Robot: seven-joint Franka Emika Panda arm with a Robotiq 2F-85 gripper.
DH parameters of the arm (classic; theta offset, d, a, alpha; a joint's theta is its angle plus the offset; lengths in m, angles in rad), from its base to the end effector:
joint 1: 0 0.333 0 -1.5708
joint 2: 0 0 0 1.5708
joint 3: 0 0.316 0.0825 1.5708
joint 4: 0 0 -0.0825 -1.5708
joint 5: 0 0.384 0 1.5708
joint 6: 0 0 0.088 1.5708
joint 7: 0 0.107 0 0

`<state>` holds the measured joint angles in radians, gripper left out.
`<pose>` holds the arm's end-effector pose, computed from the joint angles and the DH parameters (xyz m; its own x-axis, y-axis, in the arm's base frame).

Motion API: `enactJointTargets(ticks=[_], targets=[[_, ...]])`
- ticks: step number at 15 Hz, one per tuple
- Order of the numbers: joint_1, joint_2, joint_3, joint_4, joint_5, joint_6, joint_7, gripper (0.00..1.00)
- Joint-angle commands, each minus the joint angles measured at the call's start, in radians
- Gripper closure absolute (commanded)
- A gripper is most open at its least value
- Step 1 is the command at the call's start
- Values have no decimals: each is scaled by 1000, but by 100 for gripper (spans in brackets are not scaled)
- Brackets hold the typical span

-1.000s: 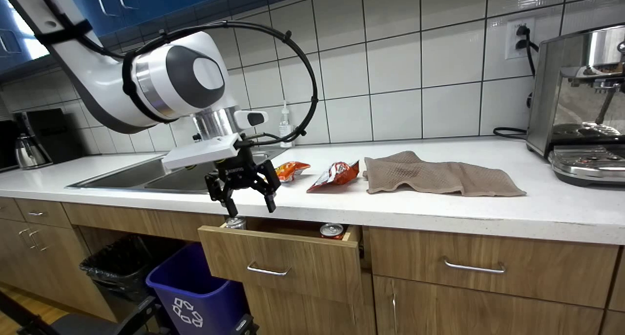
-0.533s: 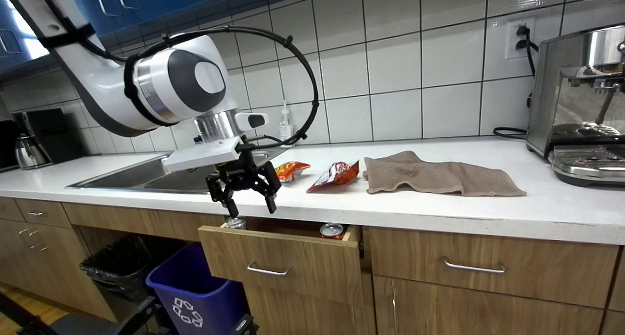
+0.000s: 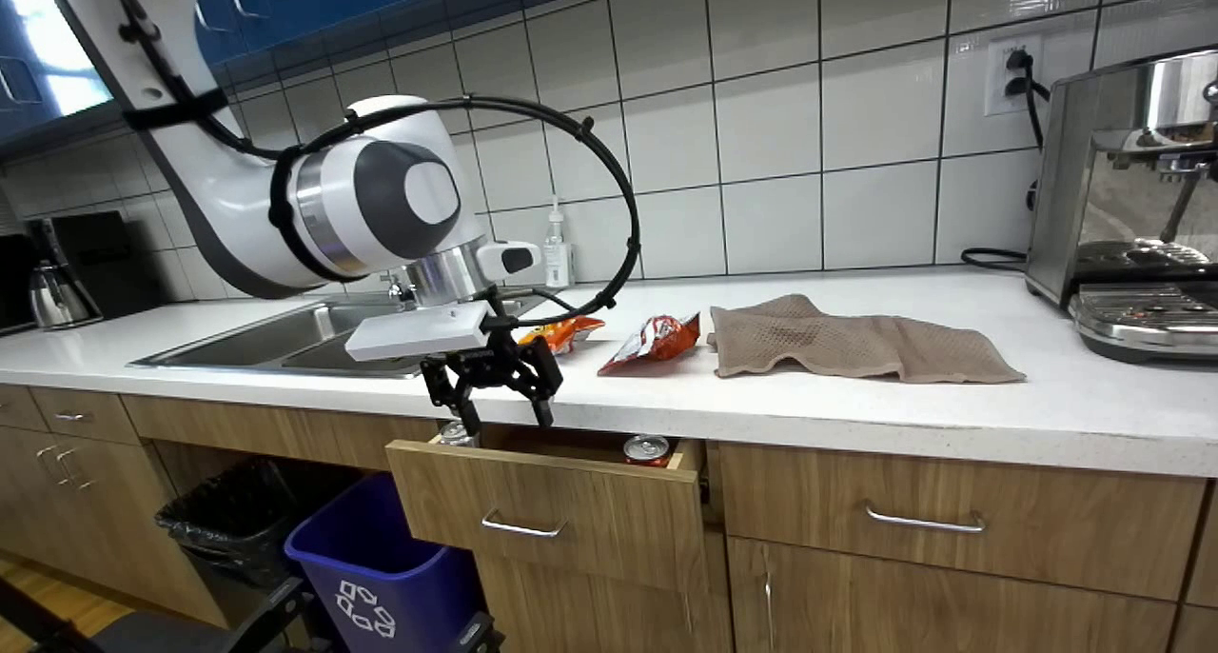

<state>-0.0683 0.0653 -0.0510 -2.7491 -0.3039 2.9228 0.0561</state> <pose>0.4002 -0.0294 0.2080 0.9877 0.1219 0.0983 0.1127 -0.9892 0.0940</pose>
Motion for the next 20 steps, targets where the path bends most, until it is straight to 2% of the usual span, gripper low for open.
enactJointTargets(ticks=[1,10,16,20], targets=[[18,54,-33,28,-15,58,22,0],[55,147,-45,52,51,130,-13,0],[100,202,-78,69,86,212,-10,0],[101,239,-69,89,139,242,-23,0]])
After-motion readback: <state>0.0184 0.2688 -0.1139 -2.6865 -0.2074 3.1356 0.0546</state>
